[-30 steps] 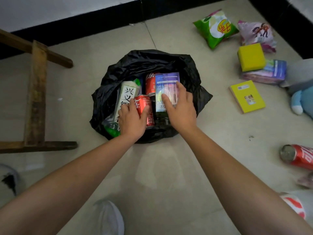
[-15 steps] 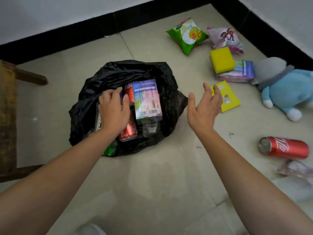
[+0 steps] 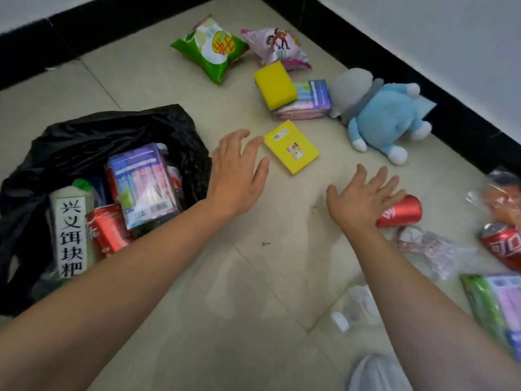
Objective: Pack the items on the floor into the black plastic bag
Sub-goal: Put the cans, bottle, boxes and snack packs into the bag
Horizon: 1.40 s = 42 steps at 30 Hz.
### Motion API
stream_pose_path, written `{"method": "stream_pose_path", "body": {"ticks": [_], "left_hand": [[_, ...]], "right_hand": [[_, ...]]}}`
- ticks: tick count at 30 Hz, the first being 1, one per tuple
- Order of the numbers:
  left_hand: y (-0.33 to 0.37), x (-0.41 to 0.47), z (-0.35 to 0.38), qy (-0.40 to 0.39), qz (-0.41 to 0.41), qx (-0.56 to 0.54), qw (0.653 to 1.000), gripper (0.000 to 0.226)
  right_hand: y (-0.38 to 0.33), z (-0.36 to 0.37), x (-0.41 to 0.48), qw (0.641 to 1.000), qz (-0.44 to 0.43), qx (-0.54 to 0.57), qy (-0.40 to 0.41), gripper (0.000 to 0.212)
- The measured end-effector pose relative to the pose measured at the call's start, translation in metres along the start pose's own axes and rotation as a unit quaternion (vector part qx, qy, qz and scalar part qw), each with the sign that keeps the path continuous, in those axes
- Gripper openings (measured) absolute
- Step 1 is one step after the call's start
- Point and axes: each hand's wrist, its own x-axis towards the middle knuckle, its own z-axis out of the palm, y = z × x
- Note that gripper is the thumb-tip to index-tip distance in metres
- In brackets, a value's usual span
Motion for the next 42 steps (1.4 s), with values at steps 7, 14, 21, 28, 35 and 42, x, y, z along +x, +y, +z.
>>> {"method": "stream_pose_path", "body": {"ticks": [7, 14, 21, 28, 35, 42], "left_hand": [[0.029, 0.021, 0.071, -0.194, -0.003, 0.041, 0.98, 0.066], [0.024, 0.055, 0.101, -0.271, 0.013, 0.069, 0.96, 0.069], [0.022, 0.027, 0.105, -0.207, 0.029, 0.01, 0.978, 0.06], [0.023, -0.001, 0.083, -0.107, 0.011, 0.042, 0.993, 0.06], [0.044, -0.026, 0.092, -0.117, -0.215, 0.022, 0.969, 0.096], [0.054, -0.035, 0.061, -0.135, -0.286, -0.052, 0.947, 0.089]], "right_hand": [[0.038, 0.005, -0.005, 0.998, 0.055, 0.02, -0.026, 0.049], [0.05, 0.001, -0.02, 0.984, -0.027, 0.172, -0.031, 0.099], [0.029, 0.007, -0.014, 0.987, -0.042, 0.151, -0.015, 0.1], [0.008, 0.002, 0.021, 0.981, -0.055, 0.18, -0.036, 0.095], [0.014, 0.002, -0.009, 0.988, -0.053, 0.142, -0.034, 0.09], [0.025, 0.0, -0.041, 0.96, 0.005, 0.262, -0.103, 0.094]]}}
